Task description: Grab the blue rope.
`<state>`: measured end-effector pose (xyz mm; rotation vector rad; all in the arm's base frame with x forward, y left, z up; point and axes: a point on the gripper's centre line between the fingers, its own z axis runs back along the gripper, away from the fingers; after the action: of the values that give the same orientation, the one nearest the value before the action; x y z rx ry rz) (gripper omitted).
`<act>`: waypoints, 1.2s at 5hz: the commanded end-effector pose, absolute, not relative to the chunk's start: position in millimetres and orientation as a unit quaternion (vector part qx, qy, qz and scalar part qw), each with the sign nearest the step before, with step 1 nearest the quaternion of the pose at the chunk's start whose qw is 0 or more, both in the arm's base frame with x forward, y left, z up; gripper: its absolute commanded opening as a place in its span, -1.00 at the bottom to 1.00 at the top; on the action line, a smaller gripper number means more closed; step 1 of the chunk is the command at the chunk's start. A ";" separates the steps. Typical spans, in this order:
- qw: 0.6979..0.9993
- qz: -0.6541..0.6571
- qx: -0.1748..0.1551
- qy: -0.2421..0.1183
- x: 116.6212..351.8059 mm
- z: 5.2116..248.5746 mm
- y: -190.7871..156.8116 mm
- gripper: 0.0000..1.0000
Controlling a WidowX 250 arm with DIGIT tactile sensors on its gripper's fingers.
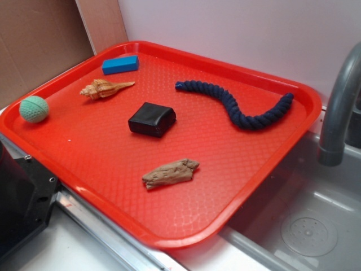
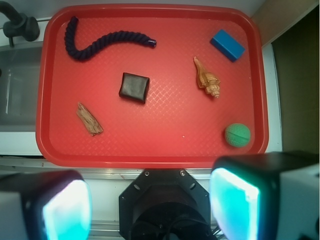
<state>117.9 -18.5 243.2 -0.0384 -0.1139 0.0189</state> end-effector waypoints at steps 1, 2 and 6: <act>0.998 0.009 -0.019 -0.057 117.9 243.2 -18.5 1.00; 0.998 0.045 -0.007 -0.044 167.9 239.4 -9.2 1.00; 0.945 -0.321 0.052 0.033 337.0 143.1 -14.3 1.00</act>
<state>331.5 4.1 128.4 0.0826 0.1418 -0.6342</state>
